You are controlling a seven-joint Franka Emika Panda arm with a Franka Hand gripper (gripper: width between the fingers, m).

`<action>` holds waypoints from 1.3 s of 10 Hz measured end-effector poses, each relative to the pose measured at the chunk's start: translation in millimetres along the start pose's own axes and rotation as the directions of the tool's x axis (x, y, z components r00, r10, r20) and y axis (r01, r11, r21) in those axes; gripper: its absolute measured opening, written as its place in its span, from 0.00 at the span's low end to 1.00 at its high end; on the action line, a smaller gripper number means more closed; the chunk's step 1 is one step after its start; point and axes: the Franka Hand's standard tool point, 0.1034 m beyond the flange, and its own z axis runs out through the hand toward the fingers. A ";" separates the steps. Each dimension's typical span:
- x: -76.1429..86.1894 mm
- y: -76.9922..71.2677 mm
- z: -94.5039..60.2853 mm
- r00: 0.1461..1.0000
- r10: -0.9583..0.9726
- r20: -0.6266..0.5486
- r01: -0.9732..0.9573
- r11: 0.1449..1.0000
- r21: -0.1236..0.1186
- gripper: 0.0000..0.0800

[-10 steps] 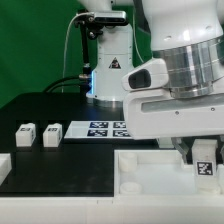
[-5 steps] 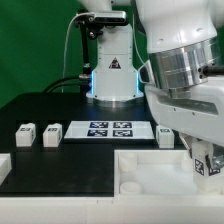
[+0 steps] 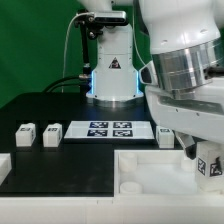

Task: Assemble one leg

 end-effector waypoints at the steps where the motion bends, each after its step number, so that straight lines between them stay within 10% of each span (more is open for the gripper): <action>1: -5.6 -1.4 -1.3 0.985 -0.169 0.011 0.170 0.985 -0.032 0.76; 2: -7.7 -2.7 -4.3 0.938 -0.346 0.028 0.348 0.936 -0.059 0.80; 8: 4.9 -1.1 -3.4 0.499 -0.866 0.039 0.866 0.497 -0.047 0.81; 10: 4.7 -1.6 -2.8 0.519 -0.854 0.030 0.854 0.517 -0.046 0.78; 12: 3.8 -2.1 -2.6 0.637 -0.770 0.024 0.771 0.636 -0.045 0.37; 13: 4.4 -1.8 -2.6 0.703 -0.711 0.019 0.711 0.702 -0.047 0.37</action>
Offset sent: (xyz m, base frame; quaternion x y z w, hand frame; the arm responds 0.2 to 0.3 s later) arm 0.0000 0.0000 0.0000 0.0000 0.0000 -0.1790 0.9838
